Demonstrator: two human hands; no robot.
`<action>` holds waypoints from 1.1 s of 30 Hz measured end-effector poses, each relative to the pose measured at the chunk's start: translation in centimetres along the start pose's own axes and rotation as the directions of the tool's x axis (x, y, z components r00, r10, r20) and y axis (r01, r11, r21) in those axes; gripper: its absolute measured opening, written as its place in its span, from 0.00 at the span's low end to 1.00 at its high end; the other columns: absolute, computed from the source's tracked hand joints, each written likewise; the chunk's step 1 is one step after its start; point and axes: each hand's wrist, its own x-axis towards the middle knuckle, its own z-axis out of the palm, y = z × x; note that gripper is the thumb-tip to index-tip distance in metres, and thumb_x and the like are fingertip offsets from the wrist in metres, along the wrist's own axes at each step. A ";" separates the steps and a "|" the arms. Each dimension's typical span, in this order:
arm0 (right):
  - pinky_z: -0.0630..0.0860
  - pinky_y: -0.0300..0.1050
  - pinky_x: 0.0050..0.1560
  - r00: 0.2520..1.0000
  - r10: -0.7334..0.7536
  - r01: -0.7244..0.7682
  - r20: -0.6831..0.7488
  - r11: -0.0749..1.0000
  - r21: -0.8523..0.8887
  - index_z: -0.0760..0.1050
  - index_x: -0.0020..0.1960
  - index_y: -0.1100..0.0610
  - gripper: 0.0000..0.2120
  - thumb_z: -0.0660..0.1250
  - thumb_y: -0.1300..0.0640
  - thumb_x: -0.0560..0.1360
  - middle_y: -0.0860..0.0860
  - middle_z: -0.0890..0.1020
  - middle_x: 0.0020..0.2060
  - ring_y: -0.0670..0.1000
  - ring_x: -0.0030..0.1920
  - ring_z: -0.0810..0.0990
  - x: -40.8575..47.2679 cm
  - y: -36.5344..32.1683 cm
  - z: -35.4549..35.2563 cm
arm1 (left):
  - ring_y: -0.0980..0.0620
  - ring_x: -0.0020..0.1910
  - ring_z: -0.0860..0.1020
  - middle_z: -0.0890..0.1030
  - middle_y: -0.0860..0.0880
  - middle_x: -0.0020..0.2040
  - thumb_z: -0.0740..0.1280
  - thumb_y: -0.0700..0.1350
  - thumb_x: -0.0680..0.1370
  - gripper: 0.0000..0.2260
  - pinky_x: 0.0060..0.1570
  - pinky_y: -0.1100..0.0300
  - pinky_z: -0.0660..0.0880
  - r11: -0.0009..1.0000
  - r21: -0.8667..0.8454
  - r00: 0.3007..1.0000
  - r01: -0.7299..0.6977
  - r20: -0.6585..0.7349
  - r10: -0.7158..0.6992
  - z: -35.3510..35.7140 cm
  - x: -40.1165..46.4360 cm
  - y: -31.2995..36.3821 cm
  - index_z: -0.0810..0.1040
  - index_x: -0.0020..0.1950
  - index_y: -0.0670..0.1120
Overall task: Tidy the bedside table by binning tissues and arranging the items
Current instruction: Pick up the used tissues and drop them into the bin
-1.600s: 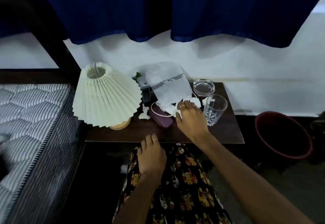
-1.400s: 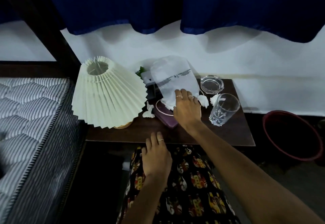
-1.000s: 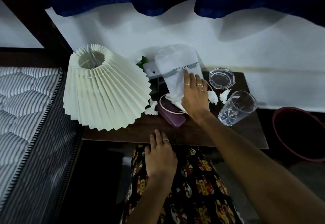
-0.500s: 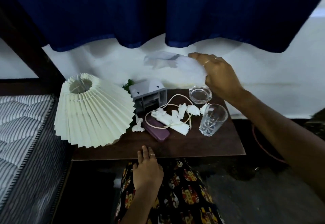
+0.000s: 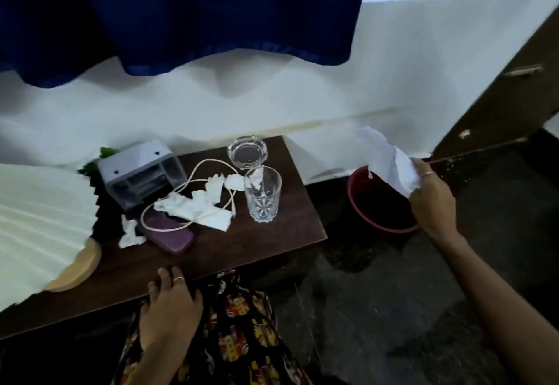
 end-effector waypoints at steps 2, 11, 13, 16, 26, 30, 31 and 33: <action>0.73 0.57 0.51 0.992 0.125 -0.124 0.022 0.992 -0.006 0.65 0.68 0.51 0.26 0.54 0.67 0.72 0.60 0.79 0.56 0.65 0.55 0.77 0.0 1.7 1.6 | 0.41 0.72 0.60 0.59 0.43 0.75 0.57 0.56 0.78 0.28 0.64 0.47 0.67 1.000 0.024 1.000 0.003 -0.021 -0.002 -0.1 0.1 0.2 0.58 0.74 0.43; 0.73 0.60 0.54 0.908 0.408 -0.408 0.097 0.913 -0.023 0.65 0.66 0.59 0.19 0.55 0.67 0.75 0.65 0.76 0.60 0.67 0.59 0.75 2.1 5.3 8.6 | 0.39 0.63 0.69 0.68 0.40 0.67 0.60 0.58 0.77 0.27 0.55 0.47 0.74 0.995 0.096 0.999 0.027 -0.032 -0.024 0.3 1.5 0.6 0.69 0.67 0.38; 0.72 0.61 0.55 0.896 0.430 -0.428 0.109 0.903 -0.039 0.64 0.67 0.61 0.20 0.55 0.67 0.76 0.66 0.75 0.60 0.68 0.59 0.74 2.7 5.6 9.3 | 0.40 0.62 0.70 0.69 0.40 0.66 0.60 0.58 0.77 0.27 0.54 0.47 0.74 0.995 0.098 0.999 0.024 -0.037 -0.021 0.2 1.4 0.7 0.69 0.66 0.39; 0.71 0.63 0.58 0.887 0.443 -0.441 0.134 0.896 -0.042 0.60 0.71 0.61 0.22 0.54 0.65 0.77 0.68 0.73 0.61 0.69 0.60 0.73 4.0 6.4 10.3 | 0.40 0.62 0.70 0.69 0.41 0.66 0.60 0.58 0.77 0.25 0.52 0.48 0.74 0.996 0.083 0.999 0.028 -0.038 -0.025 0.0 1.5 0.8 0.70 0.65 0.40; 0.71 0.57 0.59 0.964 0.232 -0.238 0.128 0.971 0.035 0.70 0.63 0.66 0.19 0.60 0.59 0.74 0.70 0.77 0.57 0.67 0.58 0.76 6.6 2.0 9.3 | 0.42 0.67 0.66 0.64 0.42 0.70 0.56 0.58 0.79 0.26 0.56 0.52 0.73 0.995 0.100 1.000 0.019 -0.024 -0.016 -0.7 1.2 0.8 0.65 0.70 0.42; 0.75 0.45 0.54 0.995 -0.081 0.066 0.054 0.968 0.244 0.74 0.60 0.61 0.14 0.61 0.60 0.76 0.63 0.79 0.56 0.60 0.51 0.80 7.7 -6.0 7.5 | 0.43 0.68 0.65 0.63 0.42 0.72 0.54 0.59 0.79 0.27 0.57 0.53 0.72 0.994 0.110 1.000 0.009 -0.030 -0.006 -0.8 1.0 0.7 0.63 0.71 0.42; 0.75 0.37 0.50 0.988 -0.152 0.136 0.027 0.941 0.309 0.75 0.59 0.59 0.13 0.61 0.60 0.76 0.61 0.79 0.56 0.55 0.48 0.80 7.4 -8.9 6.8 | 0.43 0.68 0.65 0.63 0.43 0.72 0.54 0.60 0.79 0.27 0.57 0.54 0.72 0.994 0.110 0.999 0.007 -0.034 -0.003 -1.0 0.8 0.7 0.63 0.71 0.42; 0.72 0.26 0.42 0.962 -0.272 0.261 -0.038 0.861 0.436 0.76 0.57 0.56 0.11 0.61 0.60 0.76 0.57 0.79 0.55 0.45 0.43 0.79 6.2 -14.6 5.5 | 0.44 0.68 0.66 0.63 0.43 0.73 0.53 0.61 0.79 0.29 0.57 0.54 0.72 0.995 0.100 0.999 0.002 -0.036 0.002 -1.2 0.6 0.8 0.63 0.71 0.43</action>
